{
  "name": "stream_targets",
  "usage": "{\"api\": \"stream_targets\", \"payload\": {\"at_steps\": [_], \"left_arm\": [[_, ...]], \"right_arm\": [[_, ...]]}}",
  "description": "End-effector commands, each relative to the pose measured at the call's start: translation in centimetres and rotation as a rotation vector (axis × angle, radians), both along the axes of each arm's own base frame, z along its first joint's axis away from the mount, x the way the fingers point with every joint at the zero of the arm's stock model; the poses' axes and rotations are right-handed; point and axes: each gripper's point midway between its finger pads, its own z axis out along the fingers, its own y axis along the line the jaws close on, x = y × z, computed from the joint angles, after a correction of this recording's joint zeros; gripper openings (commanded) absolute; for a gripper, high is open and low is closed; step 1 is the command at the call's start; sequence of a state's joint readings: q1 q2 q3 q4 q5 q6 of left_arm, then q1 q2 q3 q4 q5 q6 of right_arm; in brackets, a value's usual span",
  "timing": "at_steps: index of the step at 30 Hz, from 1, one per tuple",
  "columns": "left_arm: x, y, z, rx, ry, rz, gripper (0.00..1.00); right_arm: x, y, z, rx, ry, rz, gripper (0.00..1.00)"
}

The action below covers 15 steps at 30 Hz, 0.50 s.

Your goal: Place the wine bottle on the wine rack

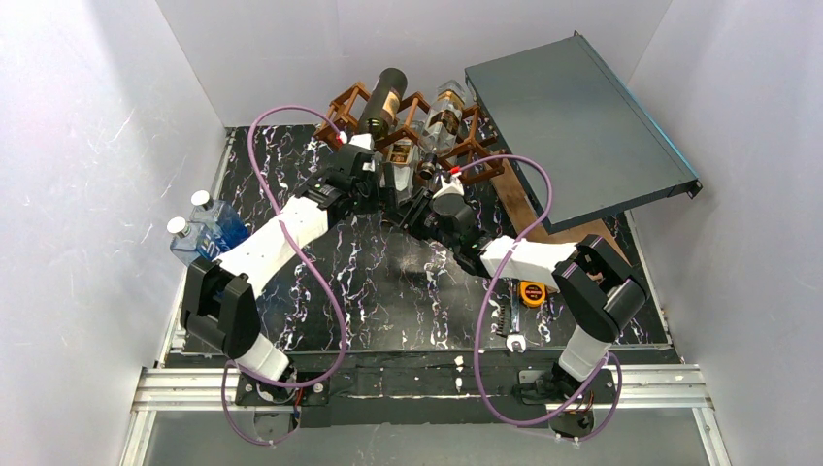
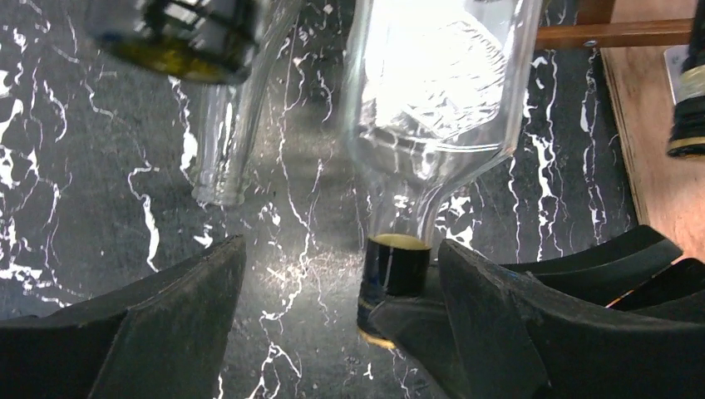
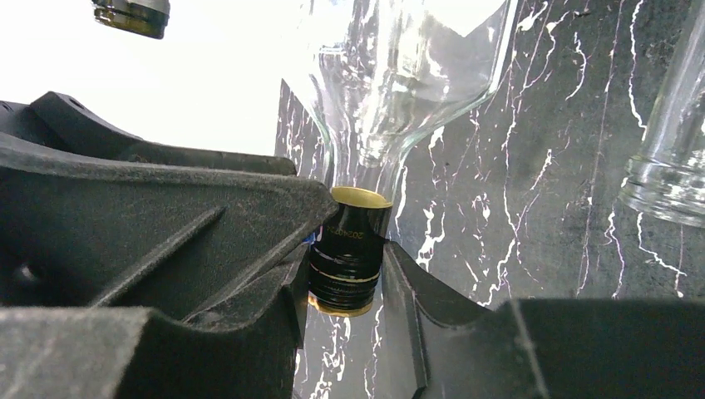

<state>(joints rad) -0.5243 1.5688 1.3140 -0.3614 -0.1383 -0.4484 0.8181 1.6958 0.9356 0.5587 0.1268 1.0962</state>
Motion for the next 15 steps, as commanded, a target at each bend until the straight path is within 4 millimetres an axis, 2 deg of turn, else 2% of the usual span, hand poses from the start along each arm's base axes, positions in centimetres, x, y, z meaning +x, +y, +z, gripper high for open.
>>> {"api": "stream_targets", "payload": {"at_steps": [1, 9, 13, 15], "left_arm": [[-1.0, 0.6, 1.2, -0.044, -0.014, 0.02, 0.8], [-0.6, -0.5, 0.8, -0.082, 0.002, 0.008, 0.54], [-0.4, -1.1, 0.3, -0.111, 0.013, 0.011, 0.51], [-0.4, -1.4, 0.0, -0.133, 0.026, 0.011, 0.55]], "right_arm": [[1.1, -0.2, 3.1, 0.097, -0.072, -0.029, 0.01], [1.0, 0.0, 3.4, 0.1, -0.094, -0.009, 0.01], [0.8, 0.2, 3.2, 0.108, -0.093, 0.003, 0.01], [0.7, 0.2, 3.3, 0.109, -0.097, 0.01, 0.01]]}}
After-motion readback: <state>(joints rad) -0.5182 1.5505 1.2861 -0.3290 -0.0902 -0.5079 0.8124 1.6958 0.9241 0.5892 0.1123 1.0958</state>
